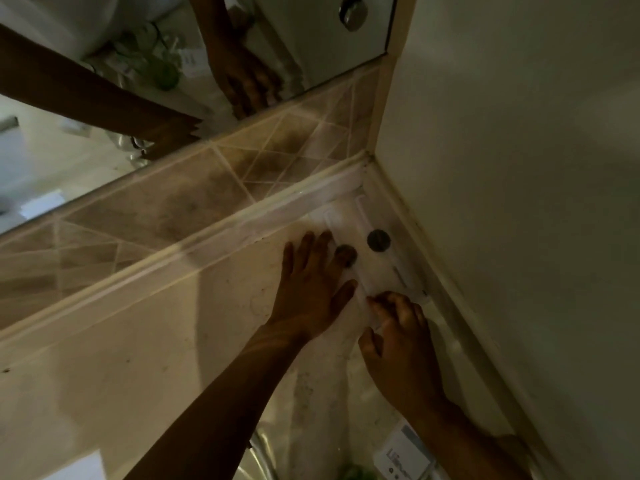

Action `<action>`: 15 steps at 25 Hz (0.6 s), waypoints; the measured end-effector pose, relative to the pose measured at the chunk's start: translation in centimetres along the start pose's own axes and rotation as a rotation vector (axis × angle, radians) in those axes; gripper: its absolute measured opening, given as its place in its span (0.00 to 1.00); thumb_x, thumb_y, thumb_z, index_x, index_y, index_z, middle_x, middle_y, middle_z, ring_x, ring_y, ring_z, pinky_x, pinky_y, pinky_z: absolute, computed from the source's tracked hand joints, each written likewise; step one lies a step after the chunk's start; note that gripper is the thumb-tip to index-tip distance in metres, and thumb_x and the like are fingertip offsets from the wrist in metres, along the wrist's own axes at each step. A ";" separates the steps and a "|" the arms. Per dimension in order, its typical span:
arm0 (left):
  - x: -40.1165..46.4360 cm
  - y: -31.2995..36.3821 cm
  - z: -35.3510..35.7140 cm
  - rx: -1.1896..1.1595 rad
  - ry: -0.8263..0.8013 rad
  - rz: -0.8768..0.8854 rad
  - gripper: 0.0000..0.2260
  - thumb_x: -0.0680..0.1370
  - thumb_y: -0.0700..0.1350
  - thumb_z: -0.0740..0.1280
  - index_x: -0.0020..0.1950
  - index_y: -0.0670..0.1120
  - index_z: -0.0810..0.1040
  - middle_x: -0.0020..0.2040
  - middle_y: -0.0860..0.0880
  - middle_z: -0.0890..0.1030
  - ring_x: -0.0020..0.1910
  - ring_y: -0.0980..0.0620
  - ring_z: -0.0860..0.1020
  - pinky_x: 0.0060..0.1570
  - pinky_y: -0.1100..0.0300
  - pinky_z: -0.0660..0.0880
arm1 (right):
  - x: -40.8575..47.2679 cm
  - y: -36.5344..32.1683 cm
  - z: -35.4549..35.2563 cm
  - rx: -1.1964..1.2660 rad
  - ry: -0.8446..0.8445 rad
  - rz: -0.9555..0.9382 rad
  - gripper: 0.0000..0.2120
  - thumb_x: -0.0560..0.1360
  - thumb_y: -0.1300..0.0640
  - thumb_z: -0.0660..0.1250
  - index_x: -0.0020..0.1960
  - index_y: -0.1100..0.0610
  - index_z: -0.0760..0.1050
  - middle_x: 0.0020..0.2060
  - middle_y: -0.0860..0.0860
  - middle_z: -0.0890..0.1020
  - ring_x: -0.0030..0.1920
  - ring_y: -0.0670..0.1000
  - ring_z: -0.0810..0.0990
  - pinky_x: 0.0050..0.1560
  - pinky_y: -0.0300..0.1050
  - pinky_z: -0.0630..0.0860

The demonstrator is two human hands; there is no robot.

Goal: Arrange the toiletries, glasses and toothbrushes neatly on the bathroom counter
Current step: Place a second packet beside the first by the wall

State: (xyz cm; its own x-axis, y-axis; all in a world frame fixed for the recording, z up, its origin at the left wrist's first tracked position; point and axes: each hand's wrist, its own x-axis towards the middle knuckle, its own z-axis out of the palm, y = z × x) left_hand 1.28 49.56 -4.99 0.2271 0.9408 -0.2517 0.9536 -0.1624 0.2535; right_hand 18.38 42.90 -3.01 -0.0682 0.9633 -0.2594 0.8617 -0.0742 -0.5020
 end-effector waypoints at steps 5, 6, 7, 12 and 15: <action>-0.5 0.2 -0.4 -0.100 0.028 0.004 0.26 0.81 0.63 0.52 0.78 0.59 0.55 0.81 0.44 0.52 0.80 0.41 0.47 0.77 0.38 0.46 | -0.6 -0.2 -0.6 0.097 0.025 -0.011 0.23 0.74 0.55 0.69 0.69 0.53 0.74 0.66 0.51 0.73 0.64 0.51 0.70 0.65 0.50 0.74; -0.9 0.4 -0.7 -0.124 0.041 -0.011 0.26 0.81 0.63 0.52 0.78 0.58 0.55 0.81 0.44 0.52 0.80 0.42 0.48 0.77 0.39 0.46 | -0.9 -0.2 -0.9 0.128 0.053 -0.021 0.21 0.74 0.56 0.70 0.67 0.53 0.75 0.65 0.51 0.73 0.63 0.51 0.72 0.62 0.49 0.76; -1.5 0.6 -1.1 -0.146 0.059 -0.037 0.26 0.81 0.62 0.53 0.78 0.57 0.56 0.81 0.45 0.53 0.80 0.43 0.49 0.77 0.40 0.47 | -1.2 0.0 -1.2 0.161 0.077 -0.027 0.19 0.74 0.57 0.70 0.64 0.52 0.76 0.63 0.50 0.73 0.61 0.51 0.73 0.59 0.47 0.77; -8.8 1.9 -3.2 -0.481 0.321 -0.192 0.13 0.80 0.48 0.65 0.64 0.47 0.77 0.62 0.45 0.77 0.57 0.51 0.77 0.57 0.52 0.77 | -4.8 1.4 -2.7 0.316 0.043 -0.022 0.09 0.76 0.58 0.66 0.54 0.49 0.78 0.56 0.45 0.75 0.54 0.45 0.77 0.53 0.43 0.79; -15.1 2.9 -4.4 -0.729 0.385 -0.402 0.05 0.80 0.44 0.67 0.54 0.49 0.80 0.51 0.49 0.83 0.43 0.60 0.80 0.44 0.62 0.79 | -8.0 2.3 -3.5 0.305 0.009 -0.091 0.10 0.76 0.64 0.67 0.50 0.50 0.80 0.49 0.45 0.79 0.48 0.41 0.78 0.49 0.40 0.78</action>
State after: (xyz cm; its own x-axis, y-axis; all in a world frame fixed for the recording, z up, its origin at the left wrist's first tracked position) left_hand -0.23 36.15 3.71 -0.3014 0.9411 -0.1531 0.5564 0.3039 0.7734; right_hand 22.70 35.91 0.81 -0.1325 0.9718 -0.1951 0.6614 -0.0599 -0.7477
